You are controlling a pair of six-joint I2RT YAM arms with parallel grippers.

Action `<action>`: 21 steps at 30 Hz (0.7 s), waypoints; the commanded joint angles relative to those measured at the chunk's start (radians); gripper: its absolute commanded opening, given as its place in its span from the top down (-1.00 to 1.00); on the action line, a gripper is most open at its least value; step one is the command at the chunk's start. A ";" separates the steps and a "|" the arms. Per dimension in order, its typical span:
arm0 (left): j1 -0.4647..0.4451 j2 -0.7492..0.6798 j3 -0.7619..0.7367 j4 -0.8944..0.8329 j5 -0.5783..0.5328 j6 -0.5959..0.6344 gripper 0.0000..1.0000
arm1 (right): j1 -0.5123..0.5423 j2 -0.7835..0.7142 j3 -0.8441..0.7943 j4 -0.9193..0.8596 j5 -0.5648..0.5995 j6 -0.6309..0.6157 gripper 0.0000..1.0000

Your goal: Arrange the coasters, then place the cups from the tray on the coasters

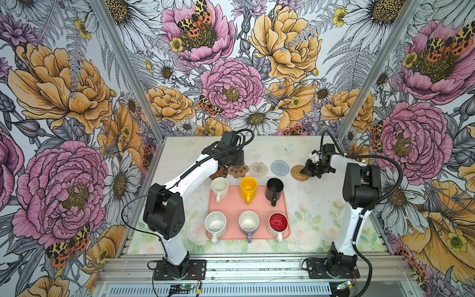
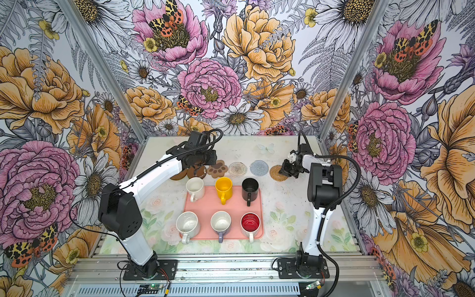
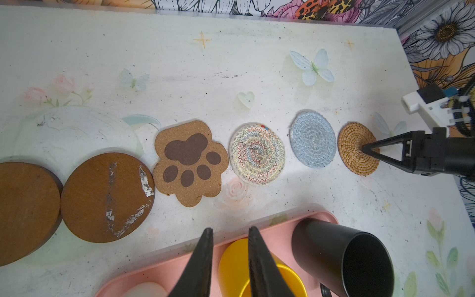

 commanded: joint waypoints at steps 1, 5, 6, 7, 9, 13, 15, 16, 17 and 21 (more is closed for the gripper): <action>-0.005 -0.038 -0.014 0.024 -0.015 -0.011 0.47 | 0.003 -0.016 0.019 -0.001 -0.018 -0.002 1.00; -0.004 -0.041 -0.016 0.024 -0.015 -0.010 0.46 | 0.022 0.004 0.032 0.000 -0.021 0.006 1.00; -0.004 -0.041 -0.016 0.024 -0.015 -0.011 0.47 | 0.028 0.009 0.037 0.000 -0.021 0.009 1.00; -0.004 -0.043 -0.017 0.024 -0.014 -0.010 0.47 | 0.034 0.014 0.042 -0.001 -0.023 0.012 1.00; -0.004 -0.043 -0.018 0.024 -0.014 -0.010 0.46 | 0.042 0.026 0.050 0.000 -0.022 0.019 1.00; -0.003 -0.047 -0.026 0.024 -0.014 -0.009 0.46 | 0.060 0.049 0.069 -0.001 -0.019 0.032 1.00; -0.003 -0.050 -0.030 0.024 -0.015 -0.008 0.46 | 0.067 0.059 0.078 -0.001 -0.018 0.038 1.00; -0.001 -0.053 -0.034 0.024 -0.015 -0.008 0.46 | 0.069 0.063 0.082 -0.001 -0.015 0.041 1.00; 0.000 -0.054 -0.037 0.024 -0.015 -0.008 0.46 | 0.073 0.066 0.085 0.000 -0.012 0.043 1.00; 0.006 -0.061 -0.045 0.024 -0.015 -0.009 0.46 | 0.084 0.081 0.097 -0.001 -0.011 0.049 1.00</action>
